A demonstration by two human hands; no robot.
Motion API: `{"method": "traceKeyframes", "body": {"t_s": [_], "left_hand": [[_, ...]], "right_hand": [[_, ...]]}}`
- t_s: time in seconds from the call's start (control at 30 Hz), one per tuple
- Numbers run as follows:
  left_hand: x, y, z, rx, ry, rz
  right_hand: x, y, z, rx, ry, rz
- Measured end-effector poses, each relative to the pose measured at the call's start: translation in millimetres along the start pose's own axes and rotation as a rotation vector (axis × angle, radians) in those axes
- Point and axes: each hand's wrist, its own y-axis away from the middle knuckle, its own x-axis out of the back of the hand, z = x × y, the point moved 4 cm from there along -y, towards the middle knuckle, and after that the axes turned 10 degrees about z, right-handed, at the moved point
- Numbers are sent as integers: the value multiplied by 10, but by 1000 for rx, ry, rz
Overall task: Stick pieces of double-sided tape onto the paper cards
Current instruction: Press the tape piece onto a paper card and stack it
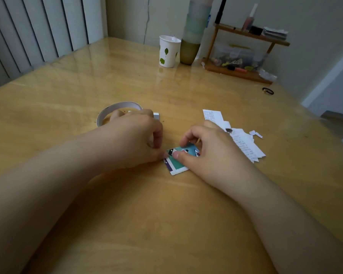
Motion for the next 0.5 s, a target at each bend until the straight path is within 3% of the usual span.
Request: {"method": "traceKeyframes", "body": {"t_s": [0.23, 0.4, 0.5], "left_hand": [[13, 19, 6, -18, -4, -7], [2, 62, 69, -12, -44, -54], [-27, 60, 82, -12, -68, -68]], "right_hand": [[112, -42, 205, -49, -27, -61], [121, -19, 154, -4, 24, -247], [112, -37, 143, 6, 50, -271]]}}
